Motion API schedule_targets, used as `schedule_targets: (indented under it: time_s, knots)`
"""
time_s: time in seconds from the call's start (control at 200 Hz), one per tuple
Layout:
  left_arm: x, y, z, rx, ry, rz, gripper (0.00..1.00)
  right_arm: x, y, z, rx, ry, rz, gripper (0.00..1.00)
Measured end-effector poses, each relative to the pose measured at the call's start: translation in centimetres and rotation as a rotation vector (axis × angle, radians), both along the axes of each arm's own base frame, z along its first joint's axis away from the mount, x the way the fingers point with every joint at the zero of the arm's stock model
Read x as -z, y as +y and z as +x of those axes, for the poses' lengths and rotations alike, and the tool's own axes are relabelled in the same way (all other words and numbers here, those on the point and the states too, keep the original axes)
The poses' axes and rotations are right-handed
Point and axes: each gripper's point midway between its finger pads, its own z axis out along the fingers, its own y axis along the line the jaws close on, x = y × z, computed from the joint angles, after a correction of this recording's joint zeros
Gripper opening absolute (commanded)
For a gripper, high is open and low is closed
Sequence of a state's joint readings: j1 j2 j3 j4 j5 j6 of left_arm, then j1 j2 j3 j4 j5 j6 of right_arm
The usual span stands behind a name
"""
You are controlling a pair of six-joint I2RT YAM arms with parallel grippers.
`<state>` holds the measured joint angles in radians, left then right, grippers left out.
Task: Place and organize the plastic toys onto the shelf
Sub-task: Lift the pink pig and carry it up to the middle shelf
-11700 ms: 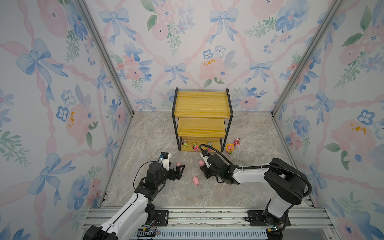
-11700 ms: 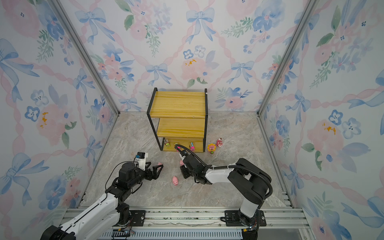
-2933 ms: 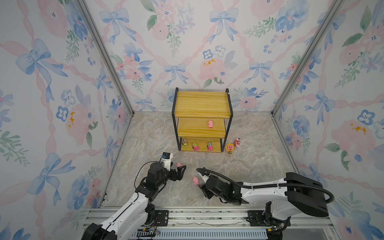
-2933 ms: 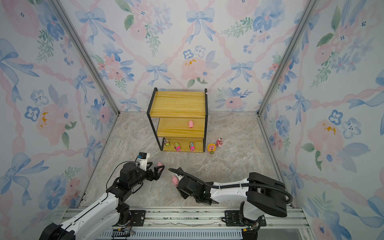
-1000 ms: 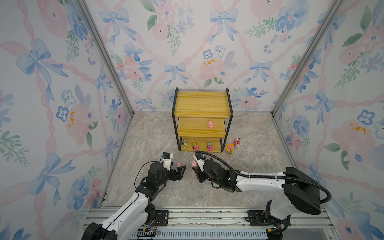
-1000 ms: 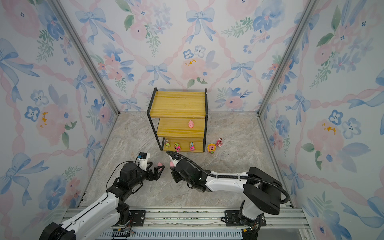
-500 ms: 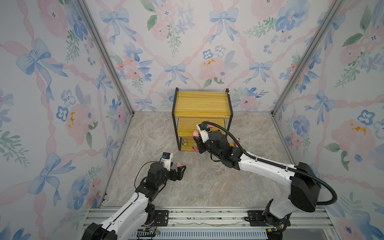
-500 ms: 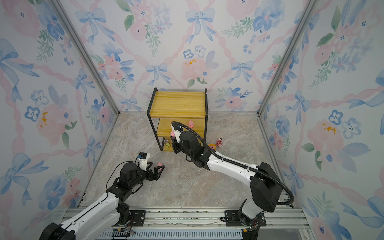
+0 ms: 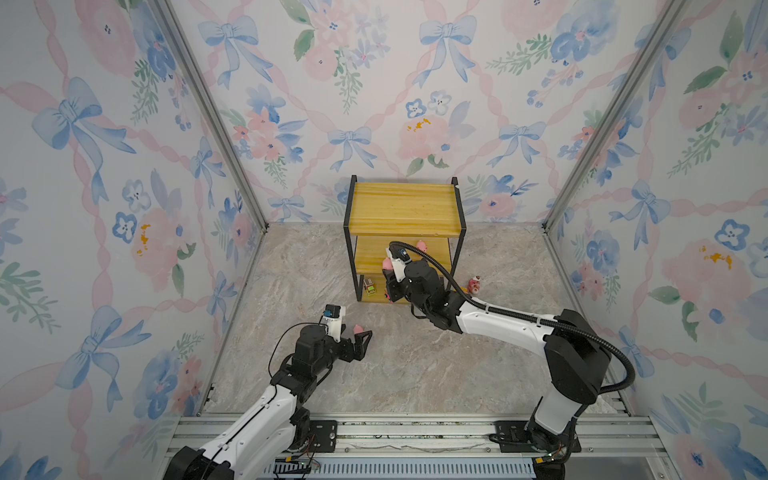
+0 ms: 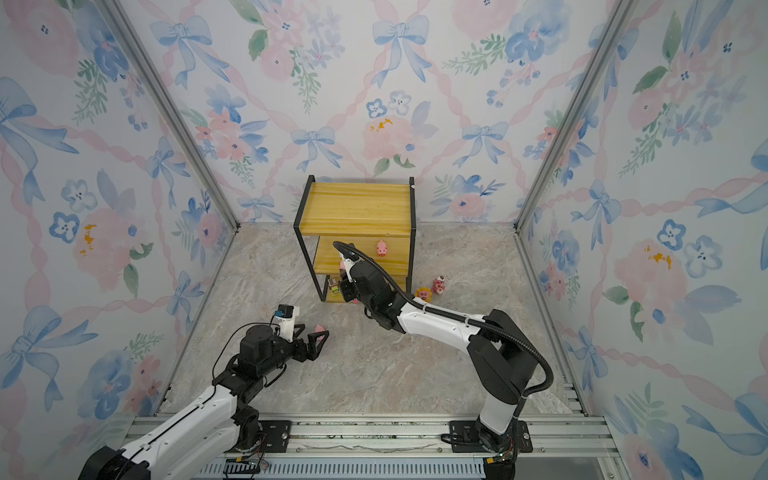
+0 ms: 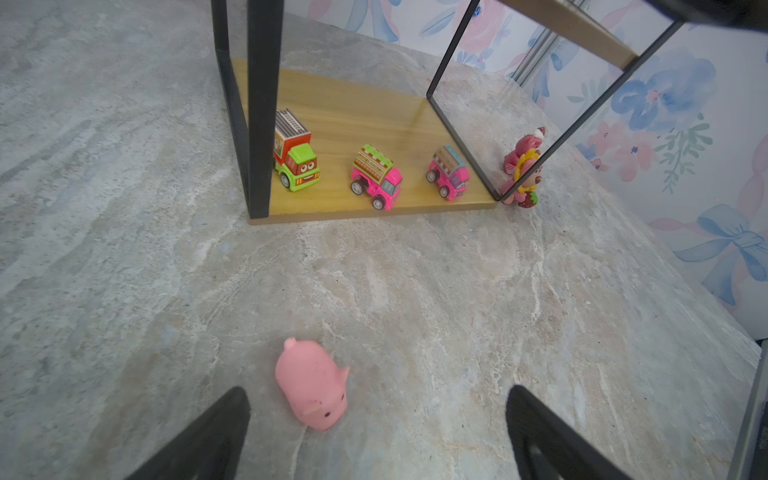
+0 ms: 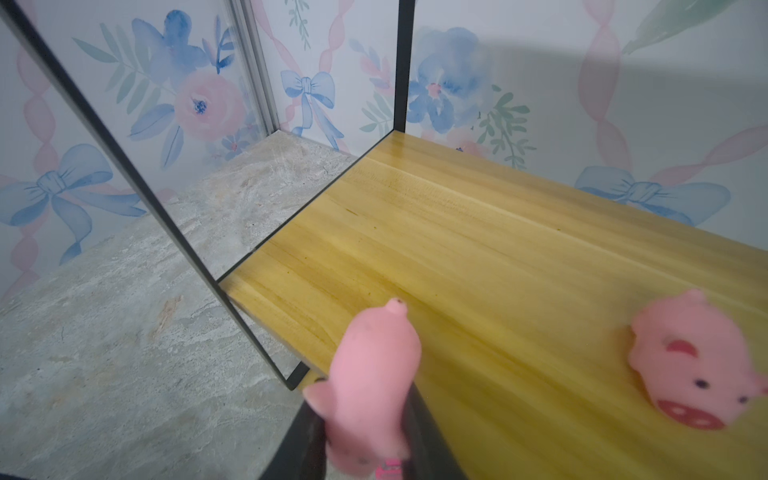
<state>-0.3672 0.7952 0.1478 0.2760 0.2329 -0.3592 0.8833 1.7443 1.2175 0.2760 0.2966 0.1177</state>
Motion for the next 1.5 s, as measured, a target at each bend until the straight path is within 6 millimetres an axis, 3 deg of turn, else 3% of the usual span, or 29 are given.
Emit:
schedule_targets:
  time_s: [0.175,0.435,1.5]
  knots:
    - [0.0,0.0,0.0,0.0,0.0,0.0,0.97,-0.7,-0.2,0.7,0.039,-0.031,0.019,0.29]
    - [-0.2,0.0,0.0,0.0,-0.008,-0.003,0.97,0.2,-0.2,1.8,0.094,-0.046,0.009,0.29]
    - [-0.2,0.0,0.0,0.004,-0.014,0.005,0.97,0.0,-1.3,3.8,0.242,-0.052,0.074,0.29]
